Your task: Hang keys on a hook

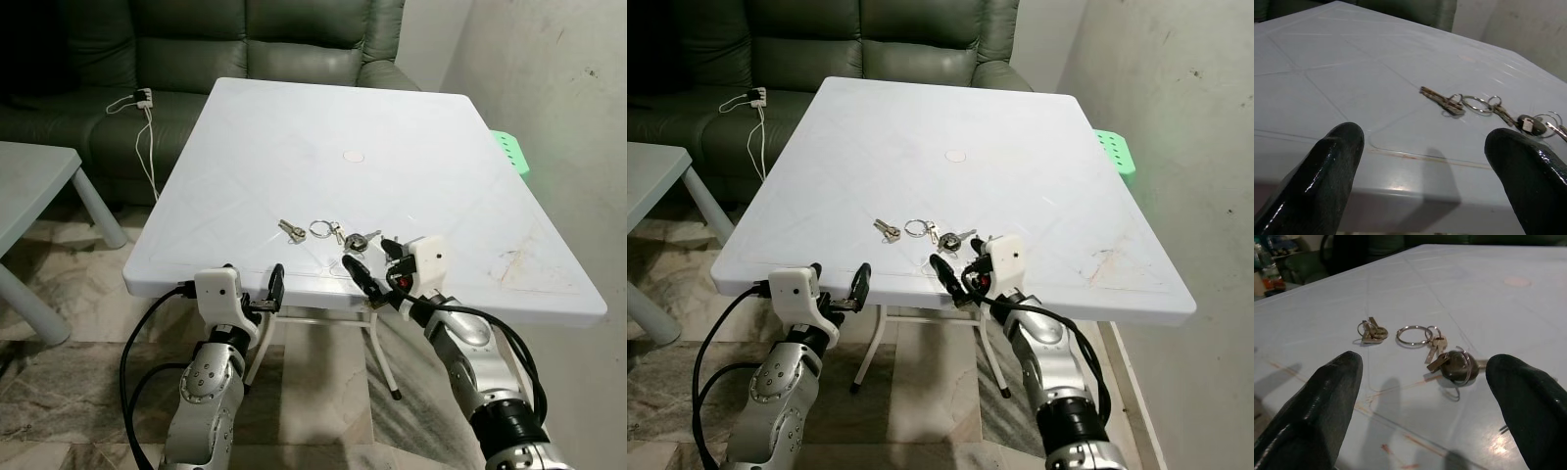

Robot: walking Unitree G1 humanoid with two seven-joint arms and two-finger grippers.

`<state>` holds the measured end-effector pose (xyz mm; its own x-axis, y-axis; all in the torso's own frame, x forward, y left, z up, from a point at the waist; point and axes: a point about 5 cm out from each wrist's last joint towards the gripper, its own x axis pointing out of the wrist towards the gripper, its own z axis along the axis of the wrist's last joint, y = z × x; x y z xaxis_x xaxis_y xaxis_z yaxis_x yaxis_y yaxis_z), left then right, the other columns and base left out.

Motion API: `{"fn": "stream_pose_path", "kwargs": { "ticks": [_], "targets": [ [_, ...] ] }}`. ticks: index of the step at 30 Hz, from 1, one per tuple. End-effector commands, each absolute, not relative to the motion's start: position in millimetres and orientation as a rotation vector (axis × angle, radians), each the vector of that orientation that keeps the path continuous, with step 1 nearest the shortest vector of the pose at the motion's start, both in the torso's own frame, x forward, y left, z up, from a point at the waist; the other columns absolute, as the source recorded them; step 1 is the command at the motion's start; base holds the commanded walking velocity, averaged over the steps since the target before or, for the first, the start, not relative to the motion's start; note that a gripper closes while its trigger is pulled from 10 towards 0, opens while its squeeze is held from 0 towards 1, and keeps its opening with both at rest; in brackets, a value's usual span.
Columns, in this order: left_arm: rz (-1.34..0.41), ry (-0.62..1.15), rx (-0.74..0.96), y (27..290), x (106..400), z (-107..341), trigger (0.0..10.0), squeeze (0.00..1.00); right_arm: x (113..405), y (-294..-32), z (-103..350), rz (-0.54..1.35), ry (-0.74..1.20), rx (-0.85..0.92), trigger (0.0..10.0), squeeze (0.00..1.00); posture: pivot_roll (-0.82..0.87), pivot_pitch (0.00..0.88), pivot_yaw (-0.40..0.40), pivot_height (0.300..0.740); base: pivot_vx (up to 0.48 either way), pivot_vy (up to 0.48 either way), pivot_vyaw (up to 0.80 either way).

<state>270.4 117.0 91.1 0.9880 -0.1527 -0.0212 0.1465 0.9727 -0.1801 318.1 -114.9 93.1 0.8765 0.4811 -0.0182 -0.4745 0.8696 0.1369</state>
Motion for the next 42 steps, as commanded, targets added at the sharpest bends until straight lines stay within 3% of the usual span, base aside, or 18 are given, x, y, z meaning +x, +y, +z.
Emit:
{"fn": "stream_pose_path", "kwargs": {
  "ticks": [1,15,42],
  "targets": [
    [-0.171,0.023,-0.195,110,270,97,10.0,0.0,317,-117,93,0.425,0.057,0.125,10.0,0.0,0.07,0.037,-0.107,0.74,0.0,0.0,0.0],
    [-0.194,0.02,-0.182,110,267,102,10.0,0.0,312,-97,92,0.186,0.118,0.147,10.0,0.0,0.08,0.052,-0.101,0.74,0.0,0.0,0.0],
    [-0.198,0.028,-0.195,109,266,105,10.0,0.0,327,-62,98,0.078,0.159,0.157,10.0,0.0,0.09,0.064,-0.096,0.74,0.0,0.0,0.0]
  ]
}}
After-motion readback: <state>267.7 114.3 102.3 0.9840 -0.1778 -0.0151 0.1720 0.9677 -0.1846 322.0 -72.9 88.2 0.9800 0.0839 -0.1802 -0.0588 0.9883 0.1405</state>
